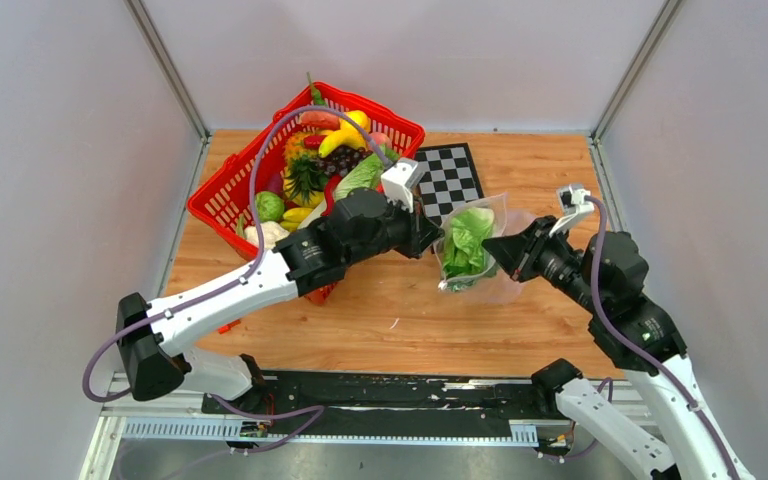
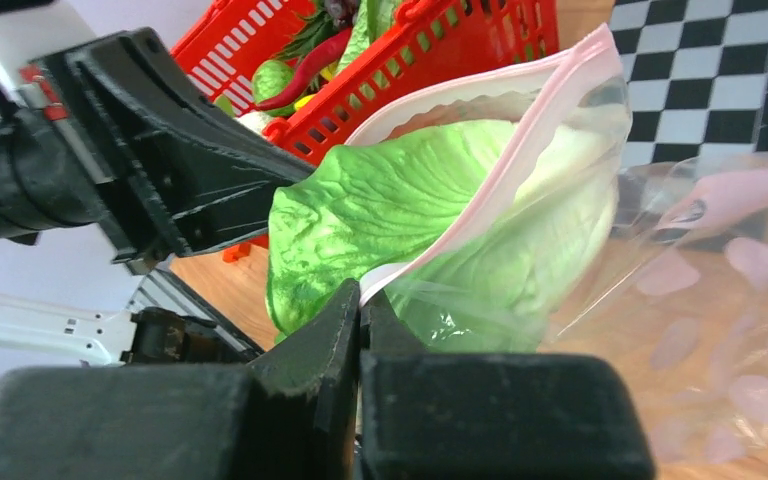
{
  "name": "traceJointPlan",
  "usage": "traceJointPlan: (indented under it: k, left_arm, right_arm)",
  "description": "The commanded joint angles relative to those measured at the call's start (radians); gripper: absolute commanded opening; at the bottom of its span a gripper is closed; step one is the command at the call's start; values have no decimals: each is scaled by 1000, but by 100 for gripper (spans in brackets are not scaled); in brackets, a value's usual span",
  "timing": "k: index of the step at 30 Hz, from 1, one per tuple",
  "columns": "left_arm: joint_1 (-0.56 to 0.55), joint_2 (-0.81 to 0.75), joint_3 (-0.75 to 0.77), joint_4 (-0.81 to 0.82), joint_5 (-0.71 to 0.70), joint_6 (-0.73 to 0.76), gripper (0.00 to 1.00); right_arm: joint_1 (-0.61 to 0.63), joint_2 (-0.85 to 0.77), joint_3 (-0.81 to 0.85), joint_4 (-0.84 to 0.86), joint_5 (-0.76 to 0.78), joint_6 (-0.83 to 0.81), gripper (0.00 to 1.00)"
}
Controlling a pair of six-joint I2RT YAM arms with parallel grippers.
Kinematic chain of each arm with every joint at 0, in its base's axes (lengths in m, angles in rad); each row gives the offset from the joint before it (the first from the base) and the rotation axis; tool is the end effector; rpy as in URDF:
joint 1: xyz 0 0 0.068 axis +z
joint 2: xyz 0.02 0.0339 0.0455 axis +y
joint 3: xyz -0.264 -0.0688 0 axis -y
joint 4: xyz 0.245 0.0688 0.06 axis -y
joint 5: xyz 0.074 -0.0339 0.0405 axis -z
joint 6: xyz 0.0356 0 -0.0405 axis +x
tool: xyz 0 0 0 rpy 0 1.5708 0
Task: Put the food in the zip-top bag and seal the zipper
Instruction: Adjust the zipper food storage bag at the center of the board.
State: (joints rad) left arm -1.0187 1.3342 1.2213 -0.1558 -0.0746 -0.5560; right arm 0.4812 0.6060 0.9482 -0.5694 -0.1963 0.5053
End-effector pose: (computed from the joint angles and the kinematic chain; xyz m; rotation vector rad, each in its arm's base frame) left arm 0.1669 -0.2659 0.3731 0.3966 1.9273 -1.0098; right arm 0.1030 0.0616 0.3781 -0.1243 1.8779 0.8691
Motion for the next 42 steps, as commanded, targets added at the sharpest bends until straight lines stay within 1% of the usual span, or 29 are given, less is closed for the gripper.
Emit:
traceJointPlan:
  k: [1, 2, 3, 5, 6, 7, 10, 11, 13, 15, 16, 17, 18, 19, 20, 21, 22, 24, 26, 27, 28, 29, 30, 31, 32, 33, 35, 38, 42]
  left_arm:
    - [2, 67, 173, -164, 81, 116, 0]
    - [1, 94, 222, -251, 40, 132, 0]
    - [0, 108, 260, -280, 50, 145, 0]
    - [-7, 105, 296, -281, 108, 156, 0]
    - [-10, 95, 299, -270, 123, 160, 0]
    - [-10, 90, 301, -269, 115, 170, 0]
    - [9, 134, 337, -354, 23, 214, 0]
    - [18, 159, 395, -403, 26, 206, 0]
    - [10, 170, 466, -441, 140, 217, 0]
    - [-9, 129, 477, -396, 212, 209, 0]
    - [-11, 87, 462, -355, 215, 200, 0]
    - [-10, 62, 448, -340, 192, 200, 0]
    - [-10, 44, 430, -340, 145, 211, 0]
    - [-4, 37, 414, -348, 89, 216, 0]
    - [13, 42, 398, -354, 93, 208, 0]
    - [39, 62, 379, -353, 135, 190, 0]
    - [61, 90, 374, -362, 179, 161, 0]
    - [70, 125, 398, -393, 211, 141, 0]
    - [62, 107, 405, -380, 187, 137, 0]
    - [60, 87, 403, -375, 155, 143, 0]
    - [60, 67, 398, -371, 130, 147, 0]
    - [60, 47, 391, -362, 111, 153, 0]
    - [61, 41, 386, -358, 107, 157, 0]
    - [62, 44, 387, -356, 122, 155, 0]
    - [61, 53, 389, -348, 152, 146, 0]
    - [60, 64, 387, -328, 203, 129, 0]
    - [59, 83, 386, -304, 261, 109, 0]
    - [59, 75, 370, -287, 251, 98, 0]
    - [59, 49, 324, -247, 255, 90, 0]
  right_arm:
    - [-3, 98, 137, -199, 170, -114, 0]
    - [-3, 98, 126, -196, 192, -105, 0]
    - [-3, 86, 105, -153, 140, -126, 0]
    - [-3, 70, 76, -36, -79, -176, 3]
    - [-3, 73, 78, -11, -133, -178, 2]
    - [-3, 77, 84, -15, -109, -159, 2]
    - [-3, 80, 98, -103, 214, -56, 1]
    - [-3, 72, 98, -91, 268, -45, 2]
    - [-3, 54, 122, -10, 136, -107, 2]
    - [-3, 57, 185, 42, -101, -172, 2]
    - [-3, 61, 227, 44, -150, -196, 2]
    - [-3, 65, 249, 24, -133, -216, 2]
    - [-3, 71, 258, -13, -35, -224, 3]
    - [-3, 82, 256, -78, 105, -216, 3]
    - [-3, 108, 248, -154, 283, -205, 1]
    - [-3, 143, 235, -220, 386, -211, 0]
    - [-3, 192, 225, -279, 425, -243, 1]
    - [-3, 335, 265, -446, 402, -318, 0]
    - [-1, 463, 420, -621, 393, -310, 0]
    - [3, 451, 488, -629, 369, -295, 0]
    - [6, 379, 514, -559, 269, -308, 0]
    - [5, 285, 479, -438, 117, -305, 1]
    - [5, 193, 417, -279, 26, -283, 7]
    - [5, 132, 374, -173, -47, -278, 17]
    - [5, 111, 358, -117, -111, -278, 18]
    - [4, 116, 357, -101, -150, -266, 15]
    - [5, 158, 367, -135, -135, -242, 11]
    - [5, 205, 361, -201, -42, -226, 8]
    - [5, 176, 298, -146, -42, -201, 9]
